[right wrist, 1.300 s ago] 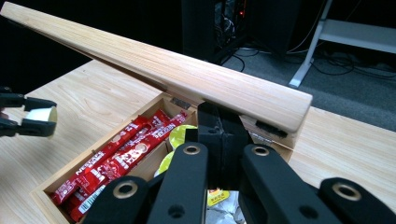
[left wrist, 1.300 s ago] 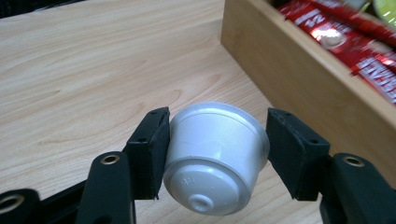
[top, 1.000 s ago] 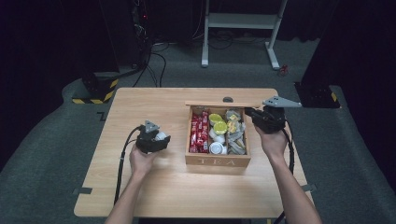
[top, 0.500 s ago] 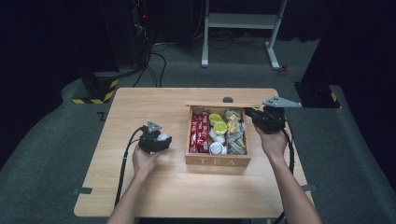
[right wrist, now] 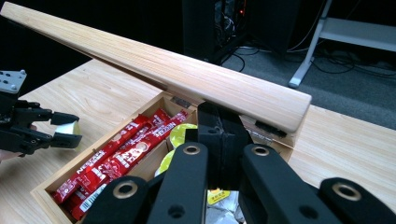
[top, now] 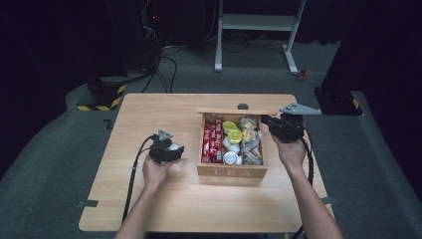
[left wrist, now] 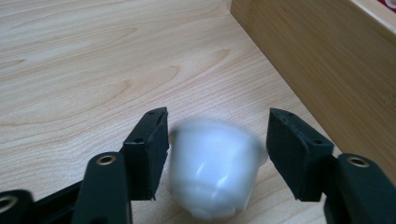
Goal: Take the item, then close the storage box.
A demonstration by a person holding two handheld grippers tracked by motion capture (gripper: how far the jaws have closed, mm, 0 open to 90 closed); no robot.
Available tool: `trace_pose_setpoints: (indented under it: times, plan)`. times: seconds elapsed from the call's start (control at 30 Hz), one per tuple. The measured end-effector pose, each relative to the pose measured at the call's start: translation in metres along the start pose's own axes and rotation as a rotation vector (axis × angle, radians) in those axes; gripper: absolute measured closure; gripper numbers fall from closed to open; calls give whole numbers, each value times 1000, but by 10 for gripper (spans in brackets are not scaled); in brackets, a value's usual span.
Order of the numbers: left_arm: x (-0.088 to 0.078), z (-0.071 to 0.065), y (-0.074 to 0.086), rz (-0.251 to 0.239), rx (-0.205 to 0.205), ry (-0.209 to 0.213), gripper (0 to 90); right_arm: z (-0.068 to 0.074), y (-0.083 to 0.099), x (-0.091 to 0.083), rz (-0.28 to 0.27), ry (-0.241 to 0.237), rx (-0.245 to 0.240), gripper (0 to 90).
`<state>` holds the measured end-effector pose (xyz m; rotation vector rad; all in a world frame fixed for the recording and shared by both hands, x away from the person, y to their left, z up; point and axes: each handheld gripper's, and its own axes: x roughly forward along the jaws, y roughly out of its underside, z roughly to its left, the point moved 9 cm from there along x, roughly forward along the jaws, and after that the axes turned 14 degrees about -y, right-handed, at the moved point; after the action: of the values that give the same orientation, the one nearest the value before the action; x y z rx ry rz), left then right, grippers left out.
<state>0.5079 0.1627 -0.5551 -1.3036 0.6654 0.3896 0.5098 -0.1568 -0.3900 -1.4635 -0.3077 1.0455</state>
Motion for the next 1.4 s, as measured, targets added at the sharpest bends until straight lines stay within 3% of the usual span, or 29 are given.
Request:
trace_pose_setpoints:
  times: [0.23,0.63,0.73,1.03,1.4]
  plan:
    - [-6,2,-4,-18,-14,-1,308,0,0,0,-2,-2,-1,900]
    - [-22,1,-6,-44,-9,20,315,0,0,0,-9,-4,11,900]
    - [-29,8,-4,-62,-24,0,319,-1,0,1,-12,-8,8,900]
    - [-42,20,5,-96,-72,-9,322,-1,0,3,-14,-9,15,900]
    - [-51,31,18,-106,-114,-18,327,-1,0,3,-8,-10,16,900]
